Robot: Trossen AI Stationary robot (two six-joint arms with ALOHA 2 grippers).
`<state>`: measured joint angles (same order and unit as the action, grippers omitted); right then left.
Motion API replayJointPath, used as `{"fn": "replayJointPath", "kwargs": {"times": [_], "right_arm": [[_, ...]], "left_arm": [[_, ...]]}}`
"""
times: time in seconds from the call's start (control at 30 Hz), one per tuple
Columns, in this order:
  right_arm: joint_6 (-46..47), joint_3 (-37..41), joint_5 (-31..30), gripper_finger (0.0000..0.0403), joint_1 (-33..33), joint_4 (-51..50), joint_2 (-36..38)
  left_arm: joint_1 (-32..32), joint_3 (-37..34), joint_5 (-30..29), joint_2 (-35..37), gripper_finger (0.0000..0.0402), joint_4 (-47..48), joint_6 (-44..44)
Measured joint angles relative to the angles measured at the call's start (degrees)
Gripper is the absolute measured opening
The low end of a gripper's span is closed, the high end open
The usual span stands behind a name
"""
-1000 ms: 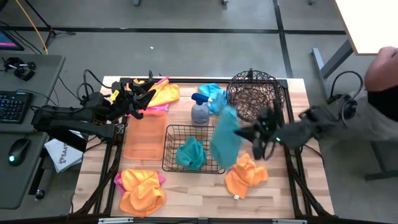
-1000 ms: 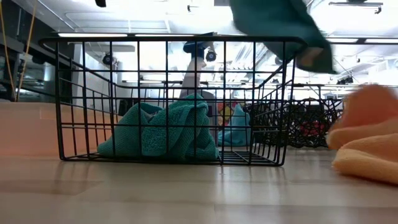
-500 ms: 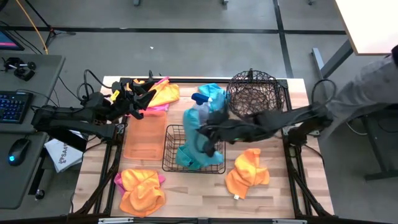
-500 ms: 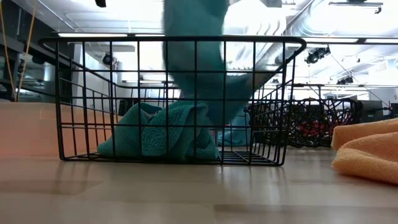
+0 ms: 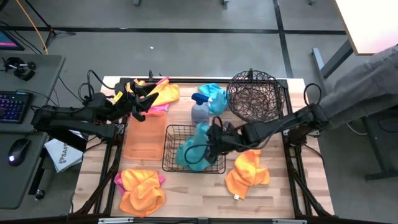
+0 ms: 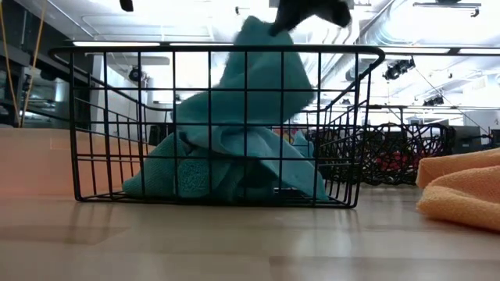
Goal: Sort microfiber towel by color & place in baskets
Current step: Put the bottom right blue towel into the bottom wire basket, then put the blue towel into the bottom wire basket
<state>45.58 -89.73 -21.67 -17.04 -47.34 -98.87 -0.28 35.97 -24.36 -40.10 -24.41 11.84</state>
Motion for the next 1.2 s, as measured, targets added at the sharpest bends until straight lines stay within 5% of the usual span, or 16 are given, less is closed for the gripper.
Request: {"fn": "replayJointPath", "kwargs": {"times": [0.2,0.33,0.57,0.77,0.93,1.2], "right_arm": [[7.6,15.4,3.4,0.0,-0.8,25.5,2.8],[11.1,18.7,7.0,0.0011,0.3,27.8,2.0],[0.6,15.0,11.3,0.0146,0.9,24.6,2.1],[-8.5,5.4,14.0,0.0274,1.3,10.7,2.2],[-10.6,-3.4,13.3,0.0311,2.2,-5.1,2.2],[-6.5,-11.5,-8.8,0.0303,5.2,-27.7,6.5]], "left_arm": [[0.0,0.0,0.0,0.0,0.0236,2.0,0.1],[0.0,0.0,0.0,0.0,0.0236,2.1,0.6],[0.0,0.0,2.3,-0.1,0.0236,2.2,3.0],[0.0,0.0,4.4,-0.2,0.0236,2.8,1.2],[0.0,0.0,4.6,-0.2,0.0236,4.5,-0.4],[0.0,0.0,5.0,-0.7,0.0236,11.0,4.1]]}}
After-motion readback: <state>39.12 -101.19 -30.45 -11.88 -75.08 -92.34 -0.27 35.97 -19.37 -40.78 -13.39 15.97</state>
